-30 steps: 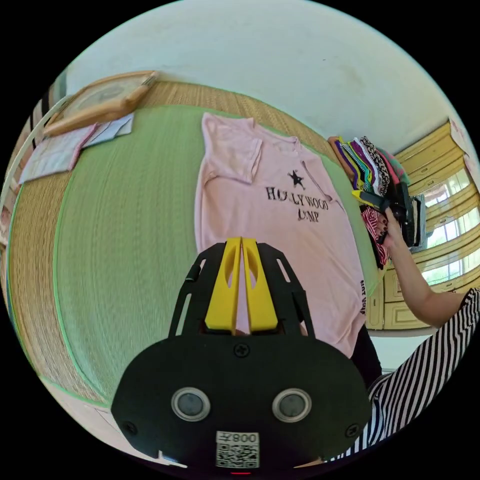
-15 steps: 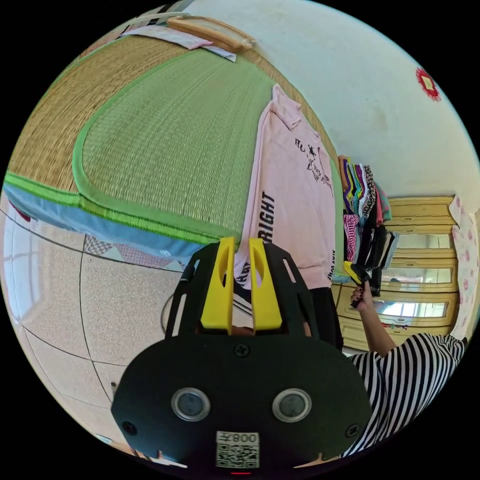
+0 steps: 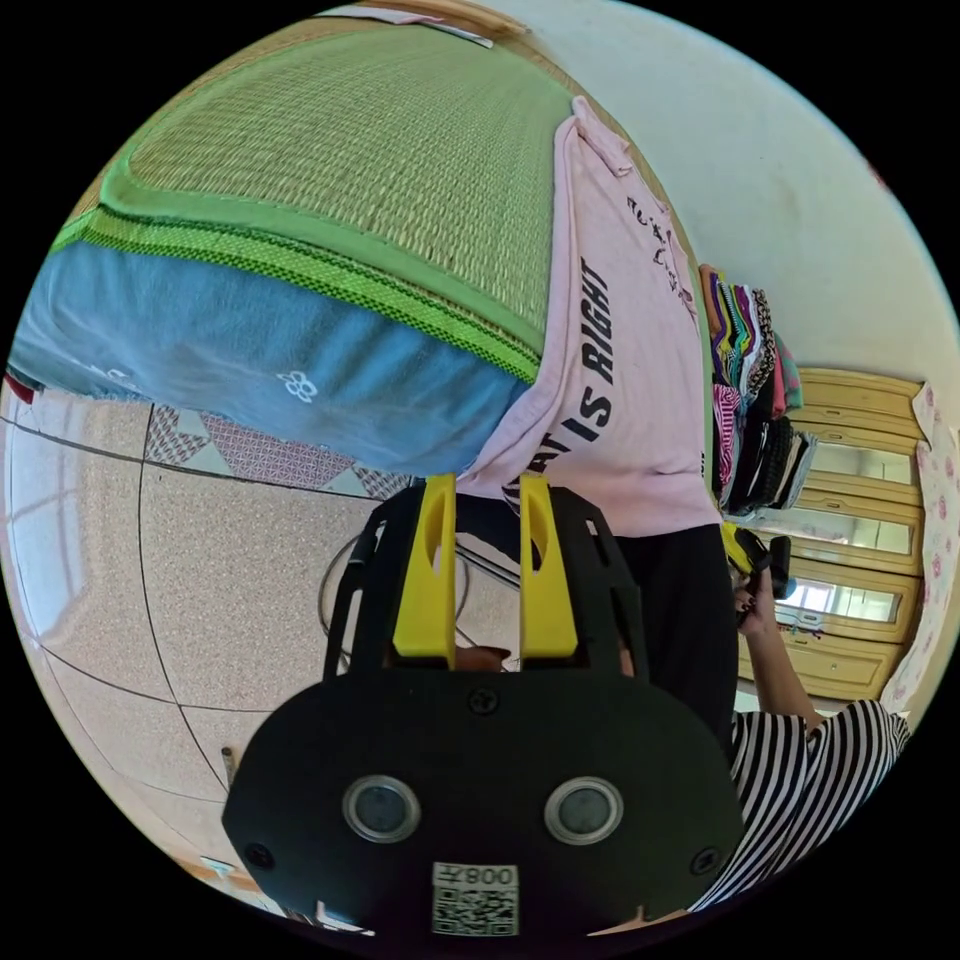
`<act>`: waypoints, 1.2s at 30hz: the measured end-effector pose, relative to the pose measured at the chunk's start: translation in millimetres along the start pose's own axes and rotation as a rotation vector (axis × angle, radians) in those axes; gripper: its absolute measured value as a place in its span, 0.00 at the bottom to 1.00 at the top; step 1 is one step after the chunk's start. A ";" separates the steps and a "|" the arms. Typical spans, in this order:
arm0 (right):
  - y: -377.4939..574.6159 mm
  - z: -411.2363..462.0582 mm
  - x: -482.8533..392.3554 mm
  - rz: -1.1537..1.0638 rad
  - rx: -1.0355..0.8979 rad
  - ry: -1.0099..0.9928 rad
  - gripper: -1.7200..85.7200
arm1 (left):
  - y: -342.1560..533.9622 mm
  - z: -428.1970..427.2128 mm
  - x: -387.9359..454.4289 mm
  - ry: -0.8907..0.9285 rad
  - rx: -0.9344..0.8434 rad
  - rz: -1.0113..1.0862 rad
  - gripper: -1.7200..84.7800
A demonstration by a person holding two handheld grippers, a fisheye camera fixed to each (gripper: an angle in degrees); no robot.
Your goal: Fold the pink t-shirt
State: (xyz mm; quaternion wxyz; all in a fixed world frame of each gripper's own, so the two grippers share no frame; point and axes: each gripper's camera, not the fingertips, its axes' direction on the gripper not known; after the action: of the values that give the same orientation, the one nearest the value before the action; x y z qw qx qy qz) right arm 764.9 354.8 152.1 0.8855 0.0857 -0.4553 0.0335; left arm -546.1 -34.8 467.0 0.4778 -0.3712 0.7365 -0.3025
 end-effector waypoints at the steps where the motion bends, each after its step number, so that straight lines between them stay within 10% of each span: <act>1: 5.4 0.9 5.1 0.006 -0.004 0.005 0.08 | 0.9 2.4 -3.4 0.007 0.004 0.001 0.12; 36: 27.4 39.7 119.4 0.041 0.013 0.049 0.15 | 106.8 4.8 -15.0 0.050 0.016 0.096 0.04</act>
State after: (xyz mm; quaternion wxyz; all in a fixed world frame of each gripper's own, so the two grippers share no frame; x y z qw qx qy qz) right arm 799.0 372.2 275.0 0.8949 0.0815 -0.4350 0.0569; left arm -565.2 35.1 387.0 0.4762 -0.3241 0.7626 -0.2942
